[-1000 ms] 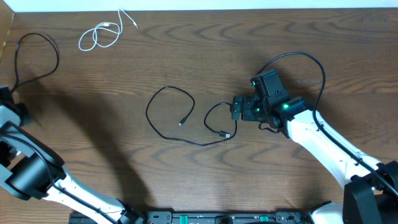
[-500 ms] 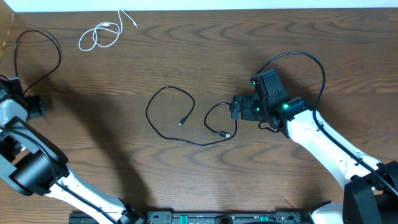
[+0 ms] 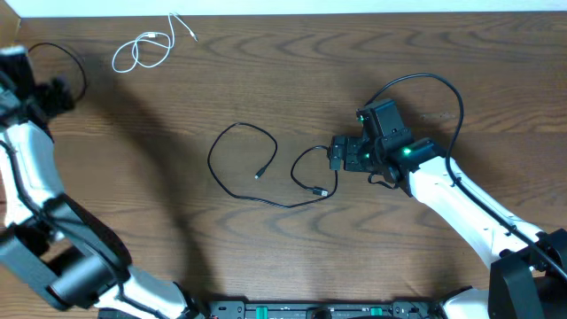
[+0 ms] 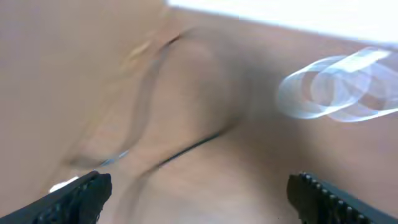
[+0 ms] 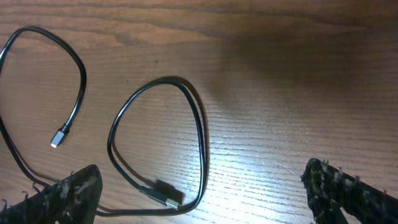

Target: Untangle cables

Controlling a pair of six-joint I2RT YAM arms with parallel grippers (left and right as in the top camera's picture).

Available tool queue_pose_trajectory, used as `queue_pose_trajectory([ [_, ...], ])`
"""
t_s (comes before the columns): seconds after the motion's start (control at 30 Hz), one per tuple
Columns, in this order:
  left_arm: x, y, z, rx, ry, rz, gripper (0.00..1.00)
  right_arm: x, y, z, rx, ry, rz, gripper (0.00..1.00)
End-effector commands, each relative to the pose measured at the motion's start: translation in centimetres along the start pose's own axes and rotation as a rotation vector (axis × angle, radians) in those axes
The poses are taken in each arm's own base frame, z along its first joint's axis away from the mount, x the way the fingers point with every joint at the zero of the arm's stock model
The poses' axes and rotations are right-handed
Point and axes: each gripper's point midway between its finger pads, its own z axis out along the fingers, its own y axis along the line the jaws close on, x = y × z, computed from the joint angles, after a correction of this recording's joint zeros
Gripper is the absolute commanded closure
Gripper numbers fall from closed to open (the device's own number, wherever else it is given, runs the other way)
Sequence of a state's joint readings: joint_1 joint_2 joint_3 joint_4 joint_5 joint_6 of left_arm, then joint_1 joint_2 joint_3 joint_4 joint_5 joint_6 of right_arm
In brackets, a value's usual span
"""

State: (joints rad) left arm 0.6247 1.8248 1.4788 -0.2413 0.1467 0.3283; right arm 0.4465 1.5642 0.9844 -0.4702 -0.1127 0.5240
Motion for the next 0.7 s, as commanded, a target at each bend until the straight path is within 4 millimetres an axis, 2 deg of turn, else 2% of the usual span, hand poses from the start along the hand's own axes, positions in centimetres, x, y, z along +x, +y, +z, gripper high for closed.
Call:
queue_pose_trajectory([
  [0.0,-2.4,-9.9,-2.3,0.461,-0.022,-0.334,0.04,0.1,-0.1,0.2,0.004,0.003,0.015,0.01],
  [0.03,-2.2,-11.6,-2.6,0.522,0.013,-0.384,0.04,0.1,-0.1,0.2,0.004,0.003,0.015,0.01],
  [0.13,0.2,-16.9,-3.4,0.635,0.184,-0.463,0.04,0.1,-0.1,0.2,0.004,0.003,0.015,0.01],
  [0.2,3.1,-21.0,-4.4,0.68,0.333,-0.442,0.04,0.1,-0.1,0.2,0.004,0.003,0.015,0.01],
  [0.27,5.2,-24.1,-5.5,0.71,0.442,-0.411,0.04,0.1,-0.1,0.2,0.004,0.003,0.015,0.01],
  [0.37,7.9,-27.7,-7.7,0.742,0.578,-0.361,0.04,0.1,-0.1,0.2,0.004,0.003,0.015,0.01],
  [0.5,10.6,-31.2,-10.5,0.783,0.691,-0.251,0.04,0.0,-0.1,0.2,0.003,0.002,0.015,0.01],
  [0.67,14.3,-32.4,-12.0,0.65,0.817,-0.154,0.04,-0.3,0.0,0.2,0.001,-0.011,0.024,0.01],
])
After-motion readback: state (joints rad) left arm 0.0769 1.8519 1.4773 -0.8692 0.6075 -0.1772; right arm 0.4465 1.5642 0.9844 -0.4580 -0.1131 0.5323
